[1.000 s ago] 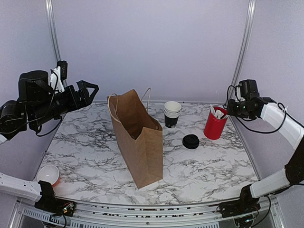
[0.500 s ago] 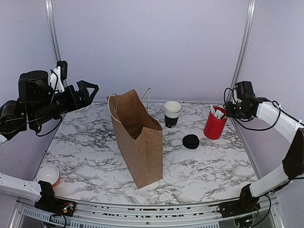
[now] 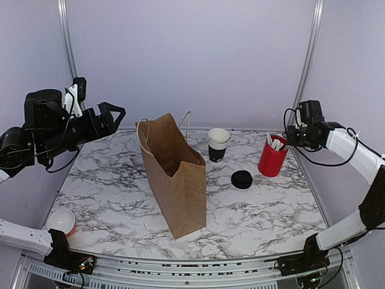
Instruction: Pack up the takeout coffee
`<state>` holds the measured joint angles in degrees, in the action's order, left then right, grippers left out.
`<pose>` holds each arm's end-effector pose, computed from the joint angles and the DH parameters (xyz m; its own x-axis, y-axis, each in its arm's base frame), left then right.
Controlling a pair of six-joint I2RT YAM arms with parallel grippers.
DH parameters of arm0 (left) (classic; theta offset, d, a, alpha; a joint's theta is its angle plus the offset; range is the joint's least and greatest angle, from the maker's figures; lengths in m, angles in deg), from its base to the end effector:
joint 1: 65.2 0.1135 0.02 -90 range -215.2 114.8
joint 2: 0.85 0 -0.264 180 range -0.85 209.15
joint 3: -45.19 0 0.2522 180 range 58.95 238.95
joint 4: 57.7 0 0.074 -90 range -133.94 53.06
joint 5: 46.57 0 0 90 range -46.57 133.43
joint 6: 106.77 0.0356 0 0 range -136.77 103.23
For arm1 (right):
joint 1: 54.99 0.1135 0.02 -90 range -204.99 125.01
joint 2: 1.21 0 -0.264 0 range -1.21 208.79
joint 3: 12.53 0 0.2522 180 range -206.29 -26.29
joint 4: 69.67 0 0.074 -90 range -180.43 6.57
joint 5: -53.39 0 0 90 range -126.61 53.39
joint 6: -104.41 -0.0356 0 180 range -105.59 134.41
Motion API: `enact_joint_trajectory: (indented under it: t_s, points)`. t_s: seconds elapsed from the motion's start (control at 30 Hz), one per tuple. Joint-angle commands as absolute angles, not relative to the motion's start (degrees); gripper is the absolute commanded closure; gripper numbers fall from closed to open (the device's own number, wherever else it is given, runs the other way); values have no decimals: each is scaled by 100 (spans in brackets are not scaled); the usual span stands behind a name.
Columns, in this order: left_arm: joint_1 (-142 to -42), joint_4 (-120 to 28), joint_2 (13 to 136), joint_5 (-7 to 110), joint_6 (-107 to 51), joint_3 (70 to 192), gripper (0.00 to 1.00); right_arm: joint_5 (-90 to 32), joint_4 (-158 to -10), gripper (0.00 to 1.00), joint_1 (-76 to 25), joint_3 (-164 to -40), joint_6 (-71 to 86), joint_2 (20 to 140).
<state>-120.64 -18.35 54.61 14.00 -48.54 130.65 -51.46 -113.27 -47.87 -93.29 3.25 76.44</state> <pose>0.1235 -0.1485 0.4400 -0.3112 -0.3566 -0.8809 0.3274 0.8299 -0.4516 0.2966 0.0279 0.3147 -0.6179 0.1114 -0.7783 0.1969 0.9803 -0.0161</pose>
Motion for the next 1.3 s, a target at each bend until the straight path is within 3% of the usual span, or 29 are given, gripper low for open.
enact_joint_trajectory:
  t_s: [0.0, 0.67, 1.27]
  points:
    - [-12039, -1764, 5486, 1425, -4851, 13093, 1, -5455, -11558, 100, -4544, -9898, 412, 7448]
    - [-12021, -1833, 5601, 1469, -4771, 13162, 1, -5556, -12788, 100, -4199, -11646, 520, 6780]
    - [-12013, -1950, 5545, 1381, -4832, 13031, 1, -1259, -11113, 100, -4036, -11601, -265, 6001]
